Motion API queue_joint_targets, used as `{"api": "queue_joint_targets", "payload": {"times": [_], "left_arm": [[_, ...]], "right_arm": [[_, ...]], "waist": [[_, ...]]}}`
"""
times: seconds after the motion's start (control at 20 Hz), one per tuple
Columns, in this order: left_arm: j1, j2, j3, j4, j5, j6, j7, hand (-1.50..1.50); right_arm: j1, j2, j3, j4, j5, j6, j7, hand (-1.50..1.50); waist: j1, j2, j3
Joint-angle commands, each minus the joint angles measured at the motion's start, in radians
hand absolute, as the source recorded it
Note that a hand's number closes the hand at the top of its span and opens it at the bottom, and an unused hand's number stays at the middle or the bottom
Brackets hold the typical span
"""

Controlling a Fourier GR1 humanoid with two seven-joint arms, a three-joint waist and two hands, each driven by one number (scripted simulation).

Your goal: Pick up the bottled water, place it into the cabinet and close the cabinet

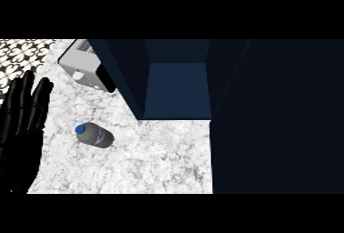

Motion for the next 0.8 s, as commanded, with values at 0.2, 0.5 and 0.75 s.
{"api": "queue_joint_targets", "payload": {"times": [0.2, 0.5, 0.75], "left_arm": [[-0.060, -0.109, -0.110, -0.047, -0.249, 0.197, 0.033, -1.50], [0.095, -0.112, -0.179, 0.013, 0.071, 0.491, 0.173, -1.50], [0.153, -0.112, -0.354, -0.027, 0.008, 0.653, 0.147, -1.50]], "right_arm": [[0.089, -0.029, 0.036, -0.174, 0.048, 0.036, 0.043, -1.50], [0.212, 0.103, 0.160, -0.115, -0.214, 0.050, 0.194, -1.50], [0.268, 0.059, 0.088, -0.163, -0.316, 0.094, 0.216, -1.50]], "waist": [[-0.002, 0.013, 0.004], [0.001, 0.011, 0.003], [0.004, 0.013, 0.003]]}}
